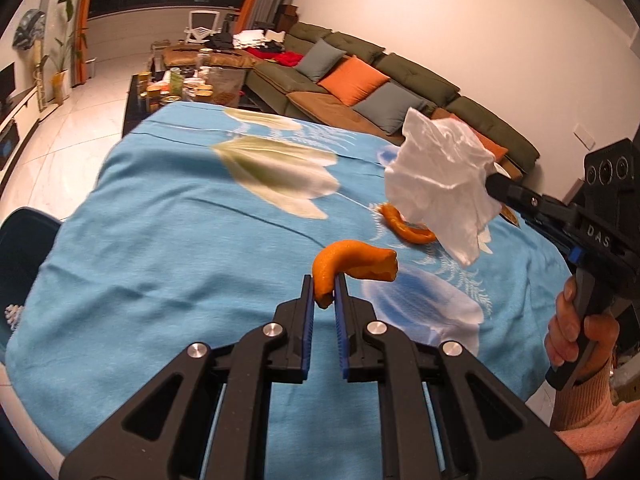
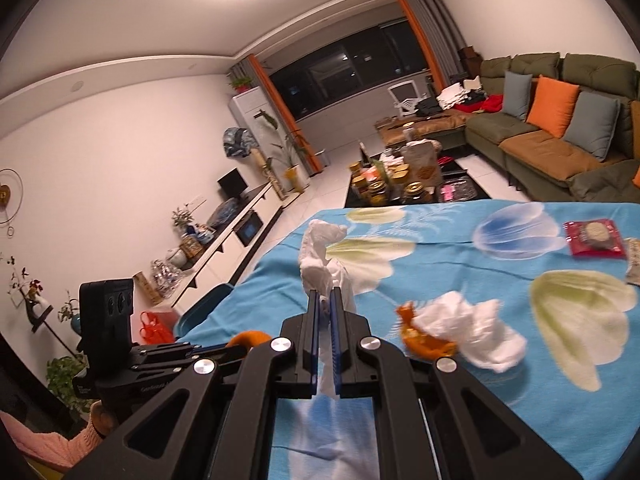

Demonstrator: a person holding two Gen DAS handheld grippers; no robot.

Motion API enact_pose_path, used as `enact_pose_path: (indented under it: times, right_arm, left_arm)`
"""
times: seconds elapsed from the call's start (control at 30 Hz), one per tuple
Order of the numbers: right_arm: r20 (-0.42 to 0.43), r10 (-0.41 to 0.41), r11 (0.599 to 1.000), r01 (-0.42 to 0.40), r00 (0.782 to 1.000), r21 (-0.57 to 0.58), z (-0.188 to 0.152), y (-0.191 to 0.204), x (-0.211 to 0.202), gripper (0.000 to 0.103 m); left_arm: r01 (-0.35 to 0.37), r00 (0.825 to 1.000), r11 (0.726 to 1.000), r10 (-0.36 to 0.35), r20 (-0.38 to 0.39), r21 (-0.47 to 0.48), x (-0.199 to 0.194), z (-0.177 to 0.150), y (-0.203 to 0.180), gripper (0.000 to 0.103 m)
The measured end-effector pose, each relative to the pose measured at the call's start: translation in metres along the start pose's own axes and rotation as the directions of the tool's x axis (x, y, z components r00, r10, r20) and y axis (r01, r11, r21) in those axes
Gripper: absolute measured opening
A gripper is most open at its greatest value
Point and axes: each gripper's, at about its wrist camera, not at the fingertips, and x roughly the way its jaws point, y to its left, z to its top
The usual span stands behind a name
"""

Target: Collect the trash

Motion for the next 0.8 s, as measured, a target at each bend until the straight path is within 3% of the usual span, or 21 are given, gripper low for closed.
enact_pose_path:
  times: [0.8]
  right_arm:
    - [-0.089, 0.126, 0.99, -0.13, 0.988, -0.047, -0.006, 0.054, 0.047, 0.004]
  left_arm:
    - [-0.11, 0.992, 0.989, 0.116, 0.054, -0.098, -0.045, -0.008, 0.064, 0.01]
